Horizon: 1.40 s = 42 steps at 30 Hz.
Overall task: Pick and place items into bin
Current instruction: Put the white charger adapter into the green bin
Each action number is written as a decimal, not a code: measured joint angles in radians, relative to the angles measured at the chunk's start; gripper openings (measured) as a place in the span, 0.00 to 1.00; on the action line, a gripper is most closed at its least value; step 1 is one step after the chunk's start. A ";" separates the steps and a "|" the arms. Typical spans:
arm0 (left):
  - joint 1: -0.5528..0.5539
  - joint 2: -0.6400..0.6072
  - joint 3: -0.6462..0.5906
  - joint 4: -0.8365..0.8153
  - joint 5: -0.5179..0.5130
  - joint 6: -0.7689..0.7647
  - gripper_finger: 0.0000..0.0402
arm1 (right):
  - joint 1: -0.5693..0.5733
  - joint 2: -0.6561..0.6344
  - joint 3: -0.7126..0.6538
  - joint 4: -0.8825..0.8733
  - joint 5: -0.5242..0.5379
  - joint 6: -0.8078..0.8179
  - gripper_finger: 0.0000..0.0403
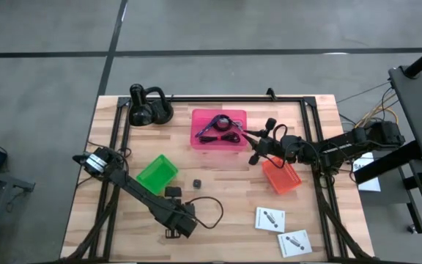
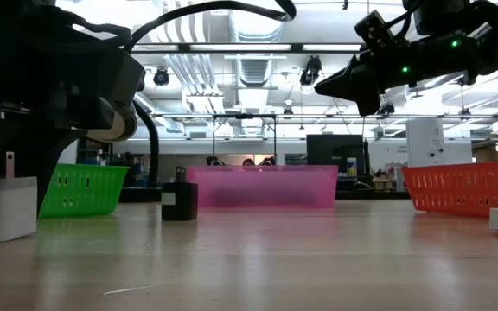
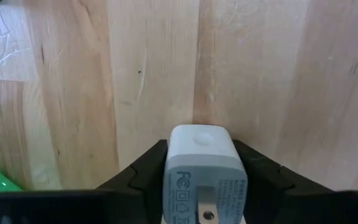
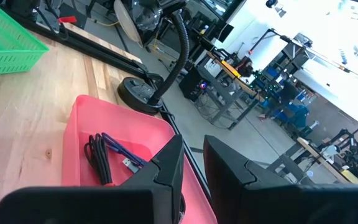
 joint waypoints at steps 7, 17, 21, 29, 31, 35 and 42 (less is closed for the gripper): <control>0.005 -0.015 0.017 -0.026 0.002 0.007 0.33 | 0.000 0.000 0.000 0.000 0.000 0.000 0.13; 0.055 -0.126 0.020 -0.105 -0.044 -0.152 0.33 | -0.003 0.000 0.000 0.001 0.000 0.000 0.13; 0.082 -0.185 0.012 -0.146 -0.092 -0.186 0.33 | -0.003 0.000 0.000 0.000 0.000 0.000 0.13; 0.144 -0.303 -0.038 -0.256 -0.157 -0.331 0.33 | -0.003 0.000 0.000 0.000 0.000 0.000 0.13; 0.157 -0.333 -0.062 -0.268 -0.157 -0.368 0.33 | -0.003 0.000 0.000 0.000 0.000 0.000 0.13; 0.181 -0.391 -0.134 -0.268 -0.153 -0.441 0.33 | -0.003 0.000 0.000 0.000 0.000 0.000 0.13; 0.206 -0.470 -0.260 -0.268 -0.104 -0.605 0.33 | -0.002 0.000 0.000 0.000 0.000 0.000 0.13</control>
